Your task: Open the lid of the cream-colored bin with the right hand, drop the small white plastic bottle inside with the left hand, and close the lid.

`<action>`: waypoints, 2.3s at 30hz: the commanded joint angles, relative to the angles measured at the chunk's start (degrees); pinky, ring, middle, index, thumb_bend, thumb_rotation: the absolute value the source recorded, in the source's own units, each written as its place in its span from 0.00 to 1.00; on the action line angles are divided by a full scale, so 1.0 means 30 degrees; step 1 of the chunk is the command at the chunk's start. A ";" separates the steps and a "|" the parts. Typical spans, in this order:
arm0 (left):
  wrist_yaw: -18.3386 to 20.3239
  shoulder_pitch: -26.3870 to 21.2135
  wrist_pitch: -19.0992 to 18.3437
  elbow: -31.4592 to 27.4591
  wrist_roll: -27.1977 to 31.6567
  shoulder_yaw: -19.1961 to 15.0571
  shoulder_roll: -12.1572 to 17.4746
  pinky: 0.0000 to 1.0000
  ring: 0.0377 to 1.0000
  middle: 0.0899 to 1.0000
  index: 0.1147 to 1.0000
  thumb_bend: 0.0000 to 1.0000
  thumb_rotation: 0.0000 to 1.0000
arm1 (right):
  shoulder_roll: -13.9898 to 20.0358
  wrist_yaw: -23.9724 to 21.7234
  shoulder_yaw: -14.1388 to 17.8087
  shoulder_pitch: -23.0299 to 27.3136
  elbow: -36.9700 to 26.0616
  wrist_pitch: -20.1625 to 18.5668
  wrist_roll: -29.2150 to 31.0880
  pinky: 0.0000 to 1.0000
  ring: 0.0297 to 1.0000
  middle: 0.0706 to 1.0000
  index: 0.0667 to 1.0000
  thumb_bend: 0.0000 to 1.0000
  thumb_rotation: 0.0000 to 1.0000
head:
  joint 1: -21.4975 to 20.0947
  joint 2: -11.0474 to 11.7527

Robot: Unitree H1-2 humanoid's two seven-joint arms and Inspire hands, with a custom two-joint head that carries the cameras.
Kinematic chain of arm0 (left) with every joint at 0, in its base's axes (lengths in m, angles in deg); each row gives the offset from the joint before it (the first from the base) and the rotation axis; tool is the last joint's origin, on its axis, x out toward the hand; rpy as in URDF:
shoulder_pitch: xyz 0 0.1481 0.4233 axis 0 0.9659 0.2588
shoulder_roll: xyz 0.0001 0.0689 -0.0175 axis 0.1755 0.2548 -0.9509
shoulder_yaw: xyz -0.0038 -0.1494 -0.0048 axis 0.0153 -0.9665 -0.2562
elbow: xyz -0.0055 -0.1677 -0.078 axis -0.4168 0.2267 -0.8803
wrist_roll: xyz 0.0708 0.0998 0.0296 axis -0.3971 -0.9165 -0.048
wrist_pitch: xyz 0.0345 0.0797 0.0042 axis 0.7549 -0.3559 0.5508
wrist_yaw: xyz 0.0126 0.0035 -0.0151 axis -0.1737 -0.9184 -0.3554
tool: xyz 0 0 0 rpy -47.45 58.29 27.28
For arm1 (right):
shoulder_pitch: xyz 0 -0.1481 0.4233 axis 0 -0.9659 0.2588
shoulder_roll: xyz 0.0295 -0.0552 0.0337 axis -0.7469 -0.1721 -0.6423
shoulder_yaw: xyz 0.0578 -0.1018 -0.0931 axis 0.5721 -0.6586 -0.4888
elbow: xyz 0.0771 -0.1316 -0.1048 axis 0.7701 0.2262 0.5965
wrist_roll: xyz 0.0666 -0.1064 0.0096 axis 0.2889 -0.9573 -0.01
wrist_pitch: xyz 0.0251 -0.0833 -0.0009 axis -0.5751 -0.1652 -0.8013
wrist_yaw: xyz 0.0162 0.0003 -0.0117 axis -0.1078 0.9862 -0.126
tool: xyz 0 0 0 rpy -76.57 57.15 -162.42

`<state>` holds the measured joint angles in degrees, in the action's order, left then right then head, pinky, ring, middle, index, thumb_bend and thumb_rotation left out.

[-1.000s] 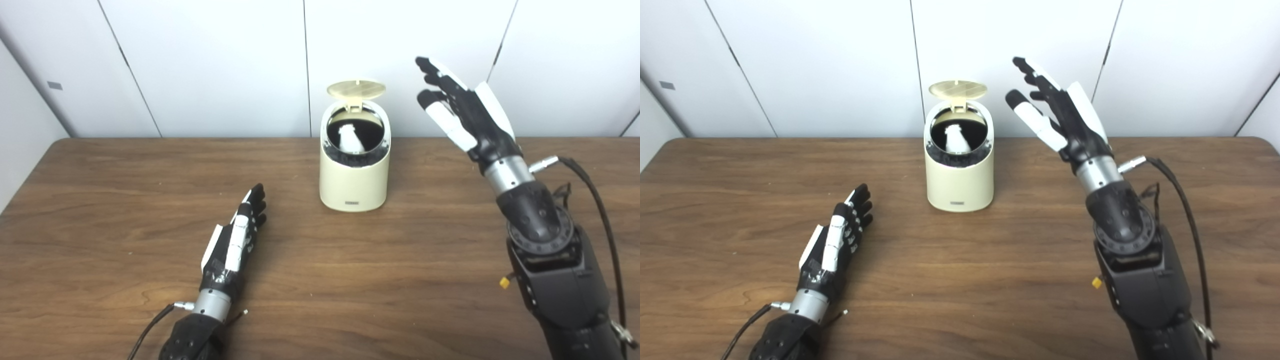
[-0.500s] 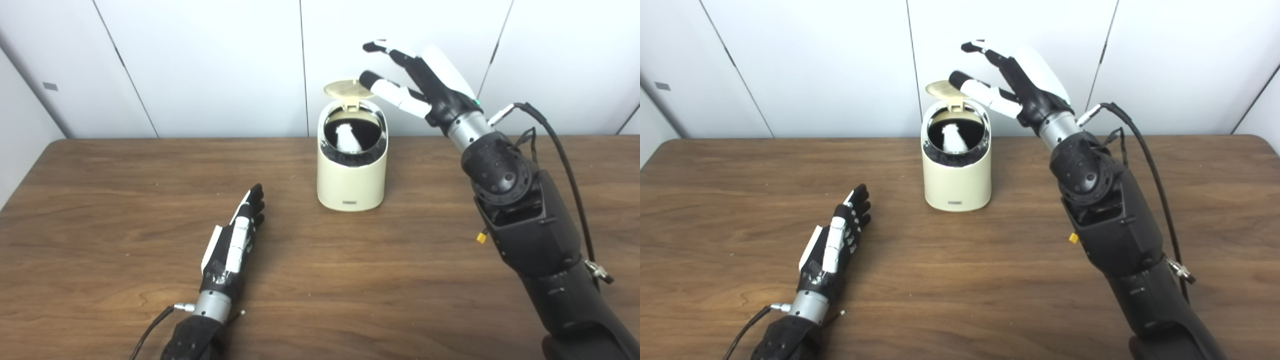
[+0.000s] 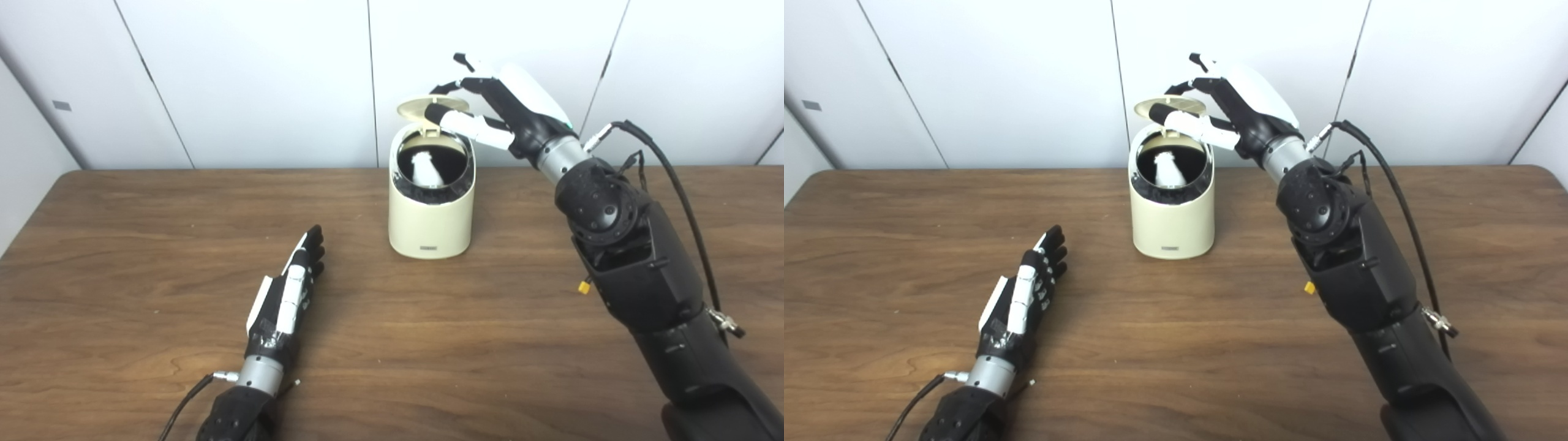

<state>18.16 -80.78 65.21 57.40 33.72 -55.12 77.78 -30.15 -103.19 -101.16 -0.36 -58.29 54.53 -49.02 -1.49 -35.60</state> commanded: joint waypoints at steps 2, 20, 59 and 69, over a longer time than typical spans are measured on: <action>0.0114 -0.0059 0.0467 -0.0122 0.0308 0.0060 -0.0095 1.00 1.00 1.00 1.00 0.69 1.00 | 0.0300 0.0143 0.0184 0.0970 -0.0459 0.0271 -0.0271 1.00 1.00 0.99 0.68 0.66 1.00 | -0.0009 -0.0019; -0.0039 -0.0173 0.0299 0.0029 0.0135 0.0017 -0.0019 1.00 1.00 1.00 1.00 0.70 1.00 | 0.0755 -0.0143 0.0034 -0.0550 -0.1543 0.1141 -0.0327 1.00 1.00 0.99 0.64 0.64 1.00 | -0.0106 0.0013; -0.0213 -0.0180 0.0560 -0.0146 -0.0354 0.0040 -0.0071 1.00 1.00 1.00 1.00 0.68 0.99 | 0.0956 -0.1360 -0.1038 -0.2303 -0.1992 0.0839 -0.1321 1.00 1.00 1.00 0.64 0.61 1.00 | 0.0223 -0.0321; -0.0133 -0.0223 0.0498 -0.0369 -0.0274 0.0116 -0.0072 1.00 1.00 1.00 1.00 0.70 0.98 | 0.1084 -0.1742 -0.1695 -0.2648 -0.1586 0.1197 -0.1730 1.00 1.00 1.00 0.64 0.60 1.00 | 0.0213 -0.0338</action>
<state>17.94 -80.68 65.88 57.50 32.80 -54.96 77.70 -27.50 -107.74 -105.90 -9.04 -63.12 57.00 -53.71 -0.79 -36.56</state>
